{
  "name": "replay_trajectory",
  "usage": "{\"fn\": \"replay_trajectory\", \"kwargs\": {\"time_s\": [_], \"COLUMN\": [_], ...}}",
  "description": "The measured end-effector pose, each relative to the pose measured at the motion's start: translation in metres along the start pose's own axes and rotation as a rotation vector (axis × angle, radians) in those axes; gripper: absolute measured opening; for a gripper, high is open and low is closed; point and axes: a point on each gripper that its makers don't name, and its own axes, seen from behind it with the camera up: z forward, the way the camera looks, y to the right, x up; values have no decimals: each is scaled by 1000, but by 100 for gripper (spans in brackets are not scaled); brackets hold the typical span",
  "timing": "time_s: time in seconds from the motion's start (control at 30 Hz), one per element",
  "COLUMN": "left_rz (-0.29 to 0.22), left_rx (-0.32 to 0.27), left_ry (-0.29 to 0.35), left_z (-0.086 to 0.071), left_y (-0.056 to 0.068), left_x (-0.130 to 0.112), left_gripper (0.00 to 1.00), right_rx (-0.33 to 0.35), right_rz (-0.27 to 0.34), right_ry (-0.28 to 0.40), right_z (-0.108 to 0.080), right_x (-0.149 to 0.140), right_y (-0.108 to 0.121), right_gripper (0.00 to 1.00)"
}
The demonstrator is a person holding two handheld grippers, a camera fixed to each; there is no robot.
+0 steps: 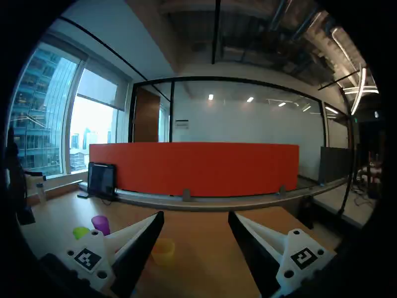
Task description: Pour water
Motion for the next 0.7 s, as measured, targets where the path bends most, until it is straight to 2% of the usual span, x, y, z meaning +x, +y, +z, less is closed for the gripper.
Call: {"fn": "replay_trajectory", "kwargs": {"time_s": [0.47, 0.57, 0.7], "left_rz": [-14, -14, 1], "left_rx": [-49, -67, -125], "left_ry": [37, 38, 23], "left_z": [11, 12, 13], "left_y": [-2, 2, 16], "left_x": [94, 103, 102], "left_gripper": [99, 99, 99], "right_rx": [42, 54, 86], "right_rz": [4, 3, -2], "right_ry": [17, 26, 19], "right_z": [10, 9, 8], "right_x": [77, 86, 85], "right_y": [4, 3, -3], "right_gripper": [100, 100, 100]}}
